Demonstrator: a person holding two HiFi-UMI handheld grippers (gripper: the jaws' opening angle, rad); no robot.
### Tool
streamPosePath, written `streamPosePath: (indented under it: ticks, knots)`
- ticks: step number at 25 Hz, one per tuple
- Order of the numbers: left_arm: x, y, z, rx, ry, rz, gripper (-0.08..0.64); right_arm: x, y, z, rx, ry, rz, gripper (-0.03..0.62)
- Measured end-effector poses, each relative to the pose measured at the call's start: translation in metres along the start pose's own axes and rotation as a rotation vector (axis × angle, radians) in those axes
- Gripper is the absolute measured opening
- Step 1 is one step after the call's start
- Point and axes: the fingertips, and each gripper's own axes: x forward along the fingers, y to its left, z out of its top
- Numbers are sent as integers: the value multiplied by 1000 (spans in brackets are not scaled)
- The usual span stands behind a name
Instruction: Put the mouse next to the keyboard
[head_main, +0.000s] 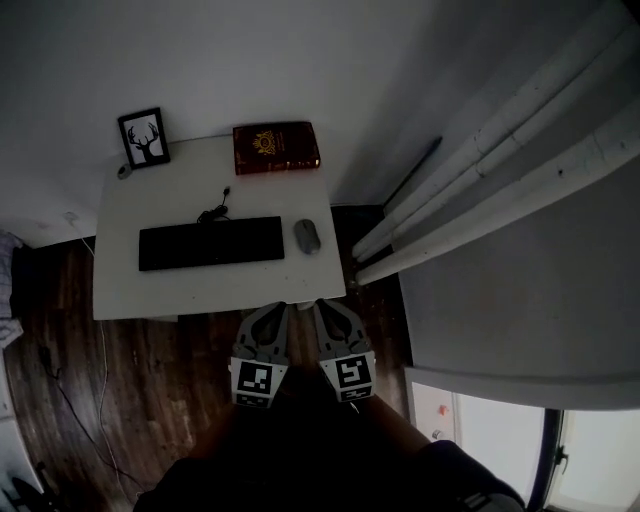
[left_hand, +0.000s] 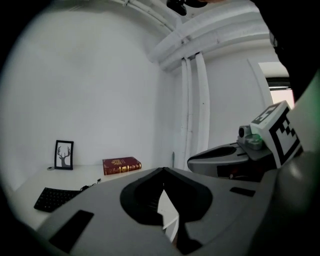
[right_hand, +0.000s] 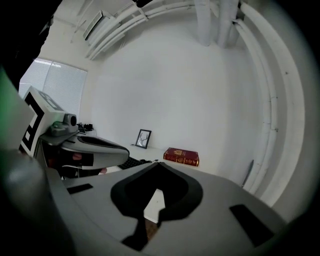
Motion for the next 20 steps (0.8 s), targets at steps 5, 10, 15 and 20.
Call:
streamPosePath:
  ticks: [5,10,15,20]
  knots:
    - [12,-29,15,-12,-53,89,3,-28,-26,4,-29,-41,67,20]
    - [29,-82,23,-37,-57,113,3,-60,-64,0,-14,-79,84,20]
    - [39,-114,20,-23,-46,118,3,-79,-79,-6,-16,-87,111,20]
    - [43,-133,22,6,-42,115,3,-88,-87,-12,-21,-112,122,20]
